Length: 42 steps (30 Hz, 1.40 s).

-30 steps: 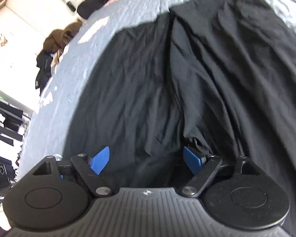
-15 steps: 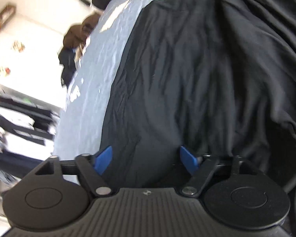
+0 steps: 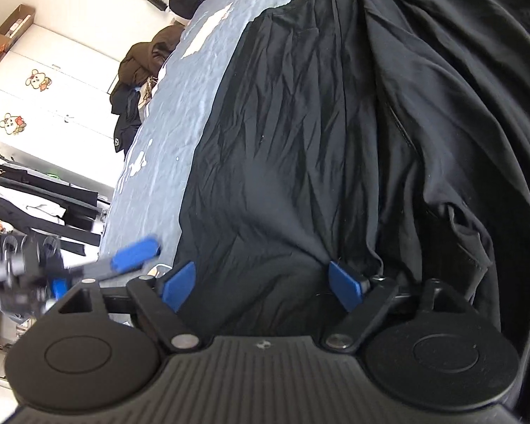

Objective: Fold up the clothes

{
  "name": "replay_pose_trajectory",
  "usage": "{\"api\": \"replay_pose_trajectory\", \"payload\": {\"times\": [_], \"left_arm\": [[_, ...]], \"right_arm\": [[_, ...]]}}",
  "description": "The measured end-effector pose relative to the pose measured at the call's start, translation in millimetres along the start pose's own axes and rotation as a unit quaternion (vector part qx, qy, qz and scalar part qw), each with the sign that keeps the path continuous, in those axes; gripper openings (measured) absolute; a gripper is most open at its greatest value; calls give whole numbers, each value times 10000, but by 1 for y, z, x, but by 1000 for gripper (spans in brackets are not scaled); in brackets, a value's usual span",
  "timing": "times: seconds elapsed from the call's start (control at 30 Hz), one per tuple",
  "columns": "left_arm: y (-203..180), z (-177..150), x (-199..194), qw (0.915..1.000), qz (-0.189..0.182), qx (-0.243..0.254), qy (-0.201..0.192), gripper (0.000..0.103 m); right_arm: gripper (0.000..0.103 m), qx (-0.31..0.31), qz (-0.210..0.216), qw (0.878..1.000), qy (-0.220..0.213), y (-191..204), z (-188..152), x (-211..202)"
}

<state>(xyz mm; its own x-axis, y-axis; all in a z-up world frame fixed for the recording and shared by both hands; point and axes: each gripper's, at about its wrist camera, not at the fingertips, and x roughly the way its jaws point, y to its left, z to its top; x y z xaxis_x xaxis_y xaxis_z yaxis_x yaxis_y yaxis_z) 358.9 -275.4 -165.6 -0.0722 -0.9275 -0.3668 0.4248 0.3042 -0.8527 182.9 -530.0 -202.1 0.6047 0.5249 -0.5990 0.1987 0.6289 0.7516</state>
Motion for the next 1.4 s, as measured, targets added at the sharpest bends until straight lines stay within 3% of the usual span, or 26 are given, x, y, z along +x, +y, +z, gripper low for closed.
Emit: {"api": "replay_pose_trajectory", "payload": {"times": [0.17,0.23,0.37,0.4,0.47,0.53,0.63,0.8,0.87,0.97,1.0,1.07,1.1,1.23,1.27,1.4], "left_arm": [[43,2,26,9979,453,-345,311,91],[58,0,15,9980,423,-404,254,81],[70,1,-20,9976,535,-418,112,80],[69,3,-27,9975,547,-444,89,80],[64,9,-40,9980,419,-476,-50,93],[49,19,-41,9989,175,-345,-282,98],[25,36,-27,9994,-113,-92,-301,99],[19,50,25,10000,-56,-51,-39,100],[30,51,41,9997,17,-220,53,100],[51,50,47,9986,353,-377,101,100],[57,48,43,9982,476,-362,78,99],[66,45,29,9981,524,-324,6,86],[69,44,22,9980,554,-317,-18,84],[66,48,-4,9959,840,-305,-140,87],[61,51,-8,9961,807,-259,-243,92],[36,70,5,9989,305,-64,-357,95]], "right_arm": [[82,68,119,9999,-26,-5,3,1],[79,107,163,9998,-51,-8,5,1],[72,168,196,9996,-63,-16,6,-6],[71,198,215,9996,-58,-18,6,-7],[71,317,242,9992,-50,-19,7,-10],[78,431,292,9986,-97,-14,12,-17],[86,321,450,9977,-392,1,30,-28],[90,211,457,9975,-500,14,62,-13],[90,295,495,9975,-416,12,70,6],[89,298,132,9990,-299,1,74,26],[86,293,23,9991,-301,-3,73,29],[81,365,83,9986,-361,-15,73,26],[77,369,64,9985,-388,-18,72,24],[72,199,-128,9989,-394,-18,72,19],[72,157,-168,9990,-384,-17,72,18],[72,122,-225,9990,-359,-16,74,19]]}}
